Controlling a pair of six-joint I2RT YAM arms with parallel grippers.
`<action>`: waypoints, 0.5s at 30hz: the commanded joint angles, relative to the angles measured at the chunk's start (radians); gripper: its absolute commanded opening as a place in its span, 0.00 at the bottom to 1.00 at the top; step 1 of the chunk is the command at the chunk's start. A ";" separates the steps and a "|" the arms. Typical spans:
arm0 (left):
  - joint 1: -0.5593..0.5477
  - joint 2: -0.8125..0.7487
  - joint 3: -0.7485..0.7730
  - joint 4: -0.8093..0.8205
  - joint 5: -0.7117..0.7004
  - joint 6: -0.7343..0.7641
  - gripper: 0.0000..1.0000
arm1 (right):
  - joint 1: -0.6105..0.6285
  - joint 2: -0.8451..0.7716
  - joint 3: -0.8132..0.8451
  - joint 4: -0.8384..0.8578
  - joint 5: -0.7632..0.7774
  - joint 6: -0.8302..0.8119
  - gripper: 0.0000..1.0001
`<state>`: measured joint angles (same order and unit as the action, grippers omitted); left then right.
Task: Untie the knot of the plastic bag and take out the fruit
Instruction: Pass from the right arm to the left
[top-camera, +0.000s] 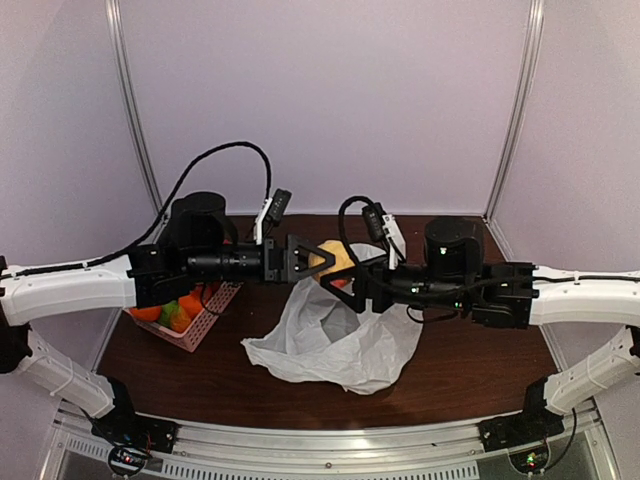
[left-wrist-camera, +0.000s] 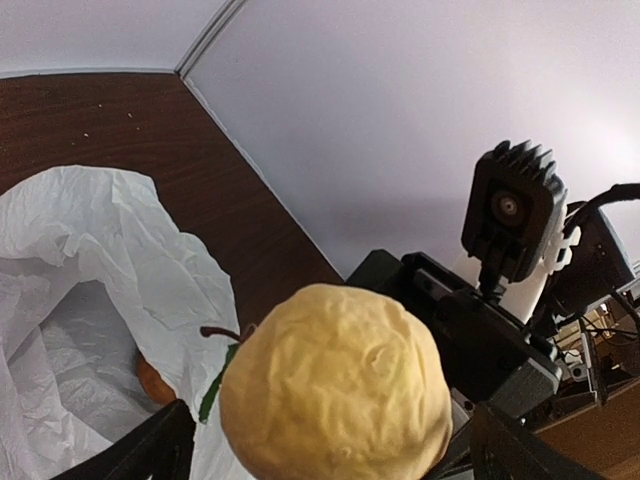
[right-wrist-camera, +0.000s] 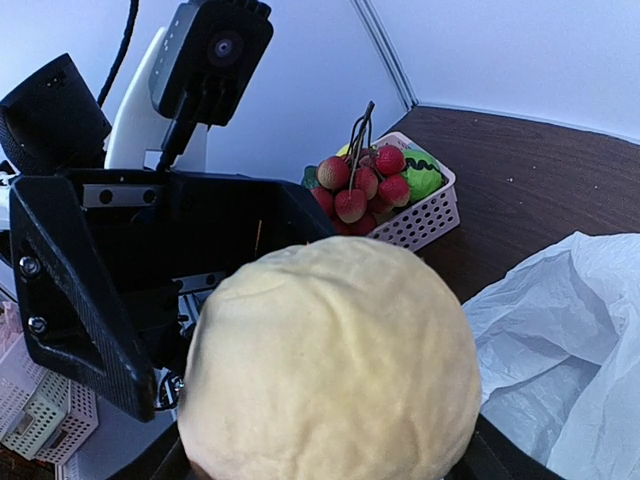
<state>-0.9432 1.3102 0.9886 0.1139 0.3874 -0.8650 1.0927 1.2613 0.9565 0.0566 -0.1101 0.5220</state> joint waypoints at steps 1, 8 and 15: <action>0.008 0.048 0.012 0.121 0.070 -0.054 0.98 | -0.002 0.003 0.003 0.001 -0.030 -0.028 0.68; 0.007 0.071 0.018 0.155 0.069 -0.074 0.97 | -0.002 0.005 0.022 -0.030 -0.045 -0.060 0.68; 0.008 0.078 0.004 0.179 0.086 -0.089 0.75 | -0.002 0.015 0.021 -0.042 -0.039 -0.064 0.71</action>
<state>-0.9409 1.3777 0.9886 0.2142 0.4496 -0.9401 1.0927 1.2644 0.9577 0.0387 -0.1425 0.4725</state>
